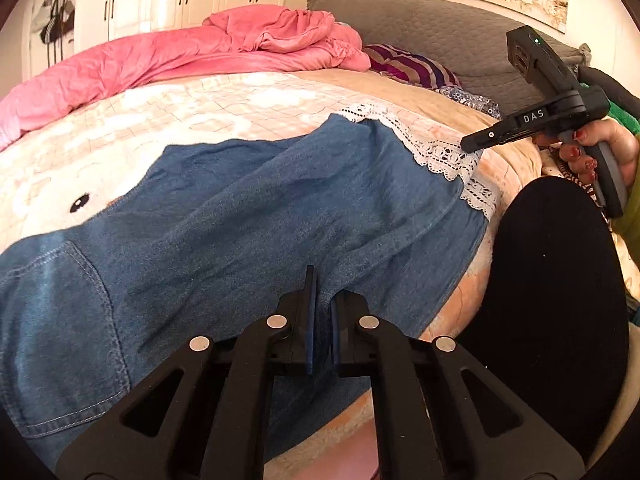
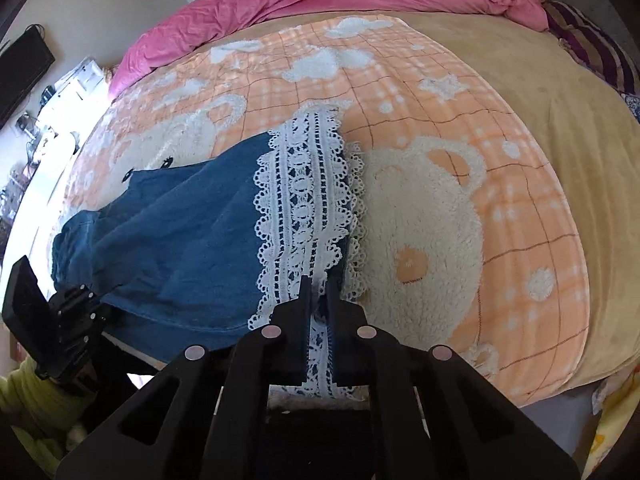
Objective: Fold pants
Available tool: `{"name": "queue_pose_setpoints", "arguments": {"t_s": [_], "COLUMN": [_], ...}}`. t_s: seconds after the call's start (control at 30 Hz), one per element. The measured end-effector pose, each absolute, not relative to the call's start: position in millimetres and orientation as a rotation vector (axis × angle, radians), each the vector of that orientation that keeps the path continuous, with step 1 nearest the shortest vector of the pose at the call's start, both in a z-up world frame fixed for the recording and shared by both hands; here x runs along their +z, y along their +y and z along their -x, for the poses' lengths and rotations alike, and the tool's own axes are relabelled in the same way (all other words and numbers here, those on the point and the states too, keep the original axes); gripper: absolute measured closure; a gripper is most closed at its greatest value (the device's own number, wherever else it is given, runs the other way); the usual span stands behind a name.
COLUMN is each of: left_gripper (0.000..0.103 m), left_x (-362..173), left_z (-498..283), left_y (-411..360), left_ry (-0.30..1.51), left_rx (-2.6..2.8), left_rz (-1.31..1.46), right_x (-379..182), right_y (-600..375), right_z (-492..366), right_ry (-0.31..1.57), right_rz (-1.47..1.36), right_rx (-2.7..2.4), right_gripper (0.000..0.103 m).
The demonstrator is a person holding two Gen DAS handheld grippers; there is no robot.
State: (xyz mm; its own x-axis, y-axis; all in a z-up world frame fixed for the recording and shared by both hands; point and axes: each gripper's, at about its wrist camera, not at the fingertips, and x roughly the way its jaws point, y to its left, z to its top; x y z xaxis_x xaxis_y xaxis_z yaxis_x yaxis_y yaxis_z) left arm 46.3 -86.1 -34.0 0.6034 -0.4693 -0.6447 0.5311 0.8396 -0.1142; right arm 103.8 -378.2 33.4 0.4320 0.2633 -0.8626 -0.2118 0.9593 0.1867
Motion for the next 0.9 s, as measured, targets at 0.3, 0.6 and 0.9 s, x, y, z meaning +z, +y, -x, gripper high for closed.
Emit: {"name": "queue_pose_setpoints", "arguments": {"t_s": [0.3, 0.6, 0.9], "left_gripper": [0.101, 0.101, 0.101], "left_x": [-34, -46, -40], "left_z": [-36, -37, -32], "left_y": [-86, -89, -93], "left_ry": [0.780, 0.807, 0.785], "left_rx": [-0.655, -0.650, -0.654], "left_rz": [-0.141, -0.148, -0.174], "right_x": [30, 23, 56], "right_y": [-359, -345, -325], "right_z": [-86, -85, -79], "right_ry": [1.189, 1.236, 1.069], "right_rz": [0.169, 0.309, 0.295], "right_rx": [0.293, 0.241, 0.343], "right_gripper": [0.096, 0.092, 0.089]}}
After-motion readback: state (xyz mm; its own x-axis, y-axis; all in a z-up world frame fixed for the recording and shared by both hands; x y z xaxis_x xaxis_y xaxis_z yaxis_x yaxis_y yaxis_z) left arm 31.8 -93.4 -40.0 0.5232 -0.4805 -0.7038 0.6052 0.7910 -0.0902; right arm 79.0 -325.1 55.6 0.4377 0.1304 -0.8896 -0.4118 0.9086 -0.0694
